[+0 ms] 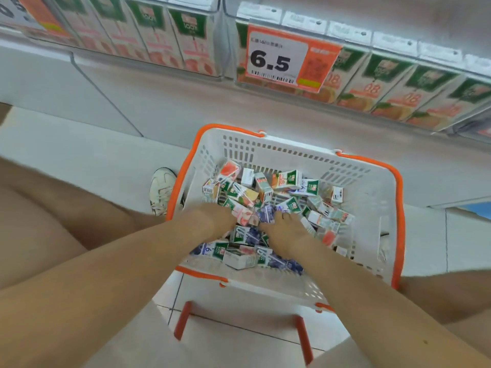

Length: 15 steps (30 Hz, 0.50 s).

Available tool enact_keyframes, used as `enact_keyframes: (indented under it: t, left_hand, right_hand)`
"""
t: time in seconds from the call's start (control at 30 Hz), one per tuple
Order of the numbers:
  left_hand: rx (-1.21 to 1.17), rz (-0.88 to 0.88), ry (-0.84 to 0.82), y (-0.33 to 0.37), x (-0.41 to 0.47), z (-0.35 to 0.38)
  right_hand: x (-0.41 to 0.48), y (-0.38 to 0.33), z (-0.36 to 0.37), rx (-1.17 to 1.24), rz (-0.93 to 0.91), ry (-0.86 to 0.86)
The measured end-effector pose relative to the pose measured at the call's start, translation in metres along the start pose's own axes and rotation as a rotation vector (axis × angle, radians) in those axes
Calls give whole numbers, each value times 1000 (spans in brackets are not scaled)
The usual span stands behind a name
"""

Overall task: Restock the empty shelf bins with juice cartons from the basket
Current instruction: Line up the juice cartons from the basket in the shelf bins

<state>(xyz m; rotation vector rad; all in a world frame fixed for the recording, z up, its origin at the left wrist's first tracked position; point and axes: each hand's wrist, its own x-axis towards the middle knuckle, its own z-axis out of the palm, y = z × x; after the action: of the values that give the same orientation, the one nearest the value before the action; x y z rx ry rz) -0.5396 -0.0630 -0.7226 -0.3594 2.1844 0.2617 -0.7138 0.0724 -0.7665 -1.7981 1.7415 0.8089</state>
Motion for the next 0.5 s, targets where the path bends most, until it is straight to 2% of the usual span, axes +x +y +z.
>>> enact_keyframes:
  t: [0.13, 0.23, 0.3, 0.4, 0.5]
  left_hand:
    - [-63, -51, 33, -6, -3, -5]
    - [35, 8, 62, -3, -9, -9]
    - [9, -18, 75, -1, -9, -8]
    - [63, -62, 12, -1, -10, 2]
    - [36, -48, 24, 1, -12, 1]
  right_hand:
    - [-5, 5, -11, 90, 16, 105]
    - [-12, 7, -21, 204, 29, 144]
    - [-20, 10, -29, 321, 16, 171]
    - [-39, 15, -47, 487, -34, 207]
    - [-59, 17, -64, 594, -51, 250]
